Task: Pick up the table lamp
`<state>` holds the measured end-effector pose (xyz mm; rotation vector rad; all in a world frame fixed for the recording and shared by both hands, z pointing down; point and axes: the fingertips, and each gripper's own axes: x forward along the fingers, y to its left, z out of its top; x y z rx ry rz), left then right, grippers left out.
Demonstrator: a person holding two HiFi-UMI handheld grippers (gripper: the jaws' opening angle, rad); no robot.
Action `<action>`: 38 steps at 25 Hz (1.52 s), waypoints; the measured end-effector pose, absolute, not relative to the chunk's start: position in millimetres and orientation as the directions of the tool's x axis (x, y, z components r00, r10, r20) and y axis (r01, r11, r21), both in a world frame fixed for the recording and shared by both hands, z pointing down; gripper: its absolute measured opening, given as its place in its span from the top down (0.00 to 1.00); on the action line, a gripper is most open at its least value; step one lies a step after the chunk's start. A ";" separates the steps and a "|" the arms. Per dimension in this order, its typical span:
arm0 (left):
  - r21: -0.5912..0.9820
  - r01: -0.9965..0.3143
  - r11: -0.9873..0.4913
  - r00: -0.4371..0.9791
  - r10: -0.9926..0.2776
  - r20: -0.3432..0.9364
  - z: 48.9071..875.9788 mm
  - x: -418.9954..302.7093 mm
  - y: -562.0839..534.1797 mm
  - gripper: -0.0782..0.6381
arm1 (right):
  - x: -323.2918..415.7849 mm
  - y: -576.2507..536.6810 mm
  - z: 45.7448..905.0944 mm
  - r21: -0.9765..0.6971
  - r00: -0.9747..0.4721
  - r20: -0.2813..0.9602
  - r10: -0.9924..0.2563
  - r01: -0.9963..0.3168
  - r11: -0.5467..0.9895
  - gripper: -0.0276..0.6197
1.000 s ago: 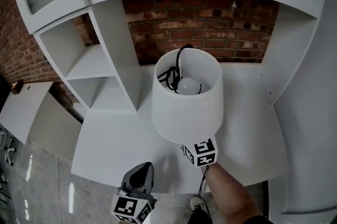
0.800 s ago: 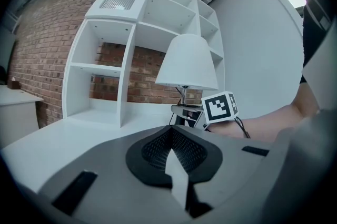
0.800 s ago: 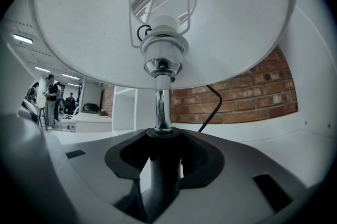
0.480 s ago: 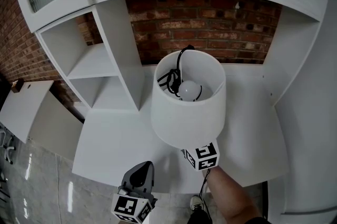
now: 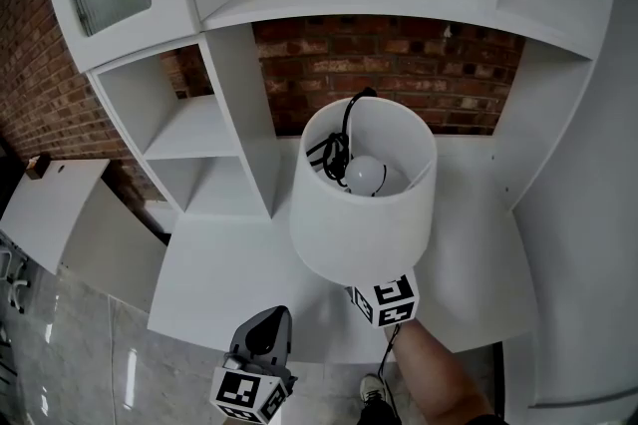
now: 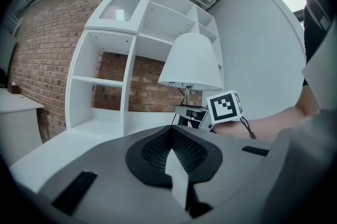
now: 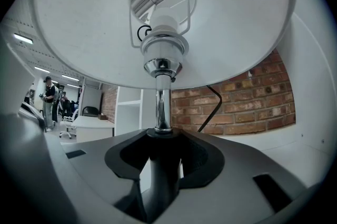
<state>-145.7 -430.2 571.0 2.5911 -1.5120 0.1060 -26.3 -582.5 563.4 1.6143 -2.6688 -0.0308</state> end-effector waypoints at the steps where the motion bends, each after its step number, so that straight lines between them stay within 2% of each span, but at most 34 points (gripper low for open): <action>1: 0.072 -0.869 -0.490 0.495 -0.860 0.122 568.7 -148.6 -428.5 0.90 | -27.2 -579.7 558.9 0.029 -0.462 0.011 -0.887 -0.887 0.462 0.71; 7: 0.033 -0.865 -0.501 0.502 -0.861 0.080 546.6 -162.6 -411.7 0.90 | -32.3 -555.0 530.1 0.032 -0.452 0.011 -0.892 -0.891 0.452 0.71; 16: 0.085 -0.860 -0.503 0.509 -0.857 0.082 494.0 -175.5 -377.5 0.89 | -45.9 -503.9 472.8 0.053 -0.451 0.006 -0.893 -0.891 0.450 0.71; 24: 0.067 -0.846 -0.528 0.531 -0.846 0.043 456.9 -196.0 -336.7 0.89 | -56.3 -446.3 442.0 0.024 -0.421 0.010 -0.907 -0.907 0.421 0.71; 38: 0.040 -0.815 -0.578 0.578 -0.816 0.009 424.5 -219.2 -260.6 0.90 | -66.7 -348.1 402.6 0.029 -0.366 0.009 -0.931 -0.930 0.366 0.71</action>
